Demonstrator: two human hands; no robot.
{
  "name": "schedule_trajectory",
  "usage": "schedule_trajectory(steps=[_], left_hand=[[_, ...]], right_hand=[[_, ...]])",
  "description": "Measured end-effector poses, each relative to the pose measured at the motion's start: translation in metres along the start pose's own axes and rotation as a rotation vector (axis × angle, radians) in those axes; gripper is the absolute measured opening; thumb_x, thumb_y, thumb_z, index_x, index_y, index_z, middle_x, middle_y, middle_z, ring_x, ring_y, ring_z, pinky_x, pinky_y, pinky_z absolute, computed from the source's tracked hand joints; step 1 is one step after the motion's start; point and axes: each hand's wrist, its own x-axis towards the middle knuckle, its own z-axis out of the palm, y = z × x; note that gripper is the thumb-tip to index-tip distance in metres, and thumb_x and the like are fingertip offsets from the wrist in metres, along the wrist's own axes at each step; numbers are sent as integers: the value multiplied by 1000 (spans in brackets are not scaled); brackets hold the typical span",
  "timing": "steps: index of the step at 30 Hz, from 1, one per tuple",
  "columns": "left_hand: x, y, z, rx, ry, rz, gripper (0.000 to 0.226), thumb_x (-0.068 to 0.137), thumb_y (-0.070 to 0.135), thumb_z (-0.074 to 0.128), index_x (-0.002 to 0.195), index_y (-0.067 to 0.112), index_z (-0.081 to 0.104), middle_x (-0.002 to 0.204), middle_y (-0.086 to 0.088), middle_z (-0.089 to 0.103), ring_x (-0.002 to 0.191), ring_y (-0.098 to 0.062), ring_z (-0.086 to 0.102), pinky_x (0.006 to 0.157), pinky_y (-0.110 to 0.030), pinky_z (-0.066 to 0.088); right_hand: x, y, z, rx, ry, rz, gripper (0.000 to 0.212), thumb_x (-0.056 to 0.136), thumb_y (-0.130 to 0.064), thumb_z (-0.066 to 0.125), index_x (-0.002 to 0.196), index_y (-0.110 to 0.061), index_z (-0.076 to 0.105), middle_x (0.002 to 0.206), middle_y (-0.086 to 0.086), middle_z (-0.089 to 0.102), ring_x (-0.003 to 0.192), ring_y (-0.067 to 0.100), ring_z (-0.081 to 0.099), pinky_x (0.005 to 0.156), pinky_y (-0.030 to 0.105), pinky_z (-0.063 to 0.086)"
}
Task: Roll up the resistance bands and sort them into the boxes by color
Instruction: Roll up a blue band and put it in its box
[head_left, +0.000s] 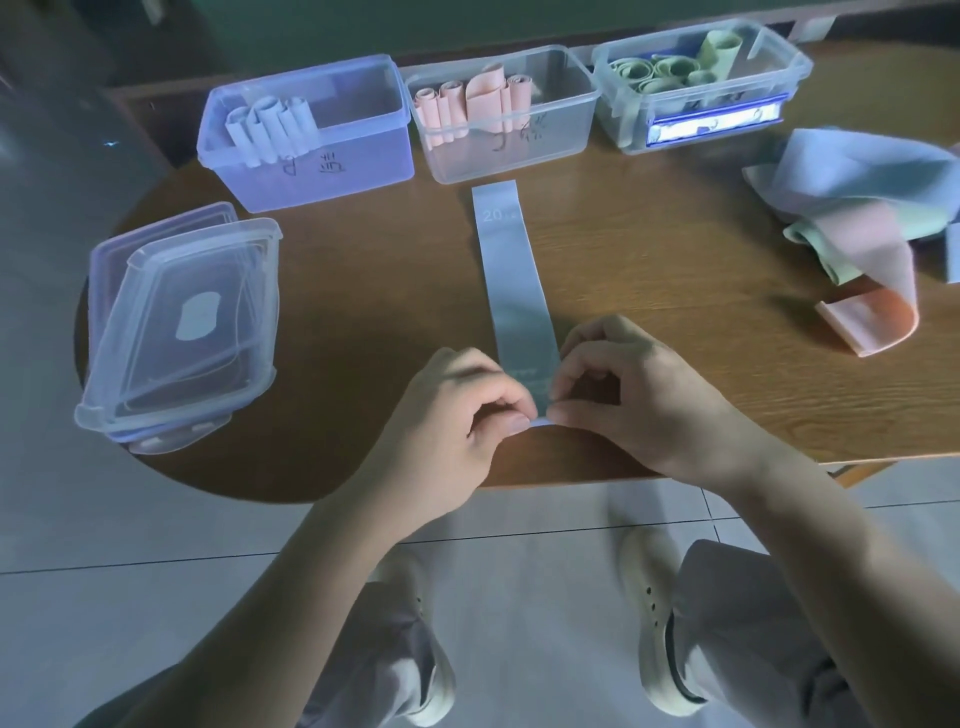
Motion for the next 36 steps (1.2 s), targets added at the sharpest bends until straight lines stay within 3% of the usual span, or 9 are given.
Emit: schedule_trajectory(steps=[4, 7, 10, 14, 18, 21, 26, 29, 36], left_hand=[[-4, -3, 4, 44, 81, 106, 12, 92, 7, 69, 89, 16, 75, 88, 6, 61, 87, -13, 56, 75, -26, 46], [-6, -2, 4, 76, 104, 144, 9, 92, 13, 67, 89, 16, 75, 87, 4, 61, 84, -14, 56, 72, -29, 48], [-7, -4, 2, 78, 75, 166, 5, 92, 19, 71, 92, 16, 75, 90, 4, 62, 86, -13, 57, 72, -31, 50], [-4, -5, 0, 22, 54, 111, 19, 88, 38, 74, 91, 20, 78, 91, 7, 64, 89, -8, 59, 74, -26, 51], [-1, -4, -1, -8, 57, 39, 6, 86, 28, 79, 89, 23, 79, 92, 9, 59, 90, -5, 57, 74, -19, 47], [1, -4, 1, 18, 55, 1, 6, 87, 30, 78, 87, 24, 77, 96, 9, 53, 92, -5, 54, 77, -17, 43], [1, -4, 3, 53, 39, -19, 12, 89, 30, 74, 87, 19, 71, 105, 7, 49, 100, -9, 51, 76, -30, 51], [2, -1, 2, 47, 40, -46, 13, 88, 29, 76, 86, 16, 71, 107, 7, 48, 104, -7, 48, 79, -28, 51], [5, 4, 2, -21, 60, -183, 14, 85, 31, 79, 82, 22, 68, 108, 12, 47, 108, 5, 44, 85, -12, 41]], right_hand=[[-4, 6, 1, -64, -47, -202, 10, 90, -20, 76, 92, -30, 75, 108, -10, 54, 105, 12, 56, 95, 24, 41], [-4, 9, 2, -116, -47, -263, 9, 95, -26, 69, 97, -33, 75, 108, -11, 53, 104, 15, 56, 94, 39, 46], [-7, 11, -2, -135, -57, -285, 10, 96, -30, 68, 100, -35, 75, 110, -10, 51, 107, 15, 56, 95, 38, 46], [-9, 10, -2, -128, -42, -241, 11, 88, -41, 74, 96, -35, 77, 111, -12, 51, 108, 12, 55, 95, 30, 44], [-6, 8, 0, -96, -16, -180, 8, 82, -37, 81, 89, -38, 77, 109, -15, 51, 106, 8, 52, 93, 19, 37], [-4, 7, 3, -107, -7, -181, 5, 86, -37, 77, 89, -34, 76, 109, -16, 52, 106, 11, 54, 96, 28, 43], [-2, 5, 7, -113, -7, -158, 27, 88, -49, 59, 90, -27, 73, 111, -16, 52, 108, 14, 55, 95, 43, 47], [-2, 6, 8, -116, 12, -143, 22, 87, -45, 64, 88, -25, 74, 111, -13, 51, 108, 13, 55, 96, 38, 47], [0, 6, 8, -75, 82, -108, 12, 82, -26, 82, 77, -21, 72, 107, -5, 54, 97, 1, 55, 87, 6, 35]])
